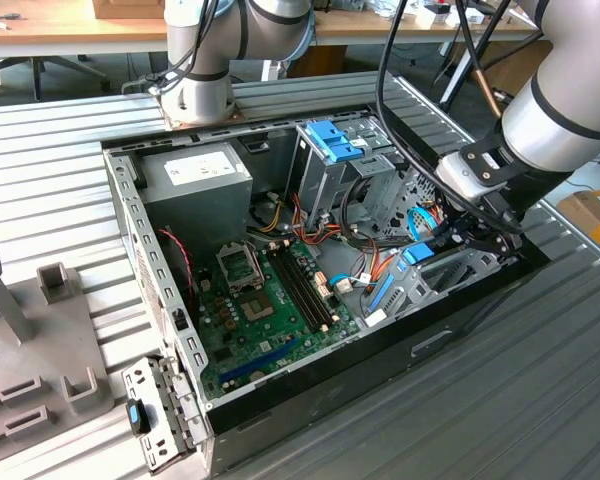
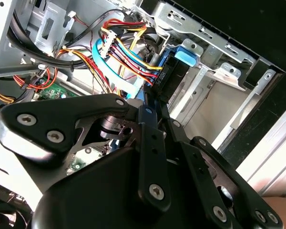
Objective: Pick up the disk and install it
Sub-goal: 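Insert the second disk wire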
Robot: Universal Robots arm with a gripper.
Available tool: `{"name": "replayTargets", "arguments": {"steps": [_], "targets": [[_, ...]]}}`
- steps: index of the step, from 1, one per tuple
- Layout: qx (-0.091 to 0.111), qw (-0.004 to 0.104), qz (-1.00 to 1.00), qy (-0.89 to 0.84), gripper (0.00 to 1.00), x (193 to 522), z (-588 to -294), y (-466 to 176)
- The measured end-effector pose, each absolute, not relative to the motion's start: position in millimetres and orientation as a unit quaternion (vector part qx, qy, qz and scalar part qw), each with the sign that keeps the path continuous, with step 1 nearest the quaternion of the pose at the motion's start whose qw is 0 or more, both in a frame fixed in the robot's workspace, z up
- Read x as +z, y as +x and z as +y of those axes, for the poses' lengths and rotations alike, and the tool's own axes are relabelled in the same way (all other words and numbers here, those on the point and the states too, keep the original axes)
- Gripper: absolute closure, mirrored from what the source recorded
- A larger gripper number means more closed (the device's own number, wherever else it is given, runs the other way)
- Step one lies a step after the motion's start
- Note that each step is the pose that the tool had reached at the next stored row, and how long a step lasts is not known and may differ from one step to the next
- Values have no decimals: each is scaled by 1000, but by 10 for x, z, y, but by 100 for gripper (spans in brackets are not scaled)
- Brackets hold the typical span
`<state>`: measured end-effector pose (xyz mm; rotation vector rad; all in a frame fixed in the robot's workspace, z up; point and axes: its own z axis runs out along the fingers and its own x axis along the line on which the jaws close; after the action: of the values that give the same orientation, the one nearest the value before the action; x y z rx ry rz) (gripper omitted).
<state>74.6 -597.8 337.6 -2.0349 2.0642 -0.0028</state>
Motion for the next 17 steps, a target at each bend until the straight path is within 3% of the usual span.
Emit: {"name": "replayTargets", "arguments": {"steps": [6, 7, 17], "targets": [[-1, 121, 707, -697, 83, 3371, -5978, 746], [-1, 121, 707, -697, 76, 3371, -5978, 746], [-1, 121, 707, -697, 76, 3544, -5978, 746]]}}
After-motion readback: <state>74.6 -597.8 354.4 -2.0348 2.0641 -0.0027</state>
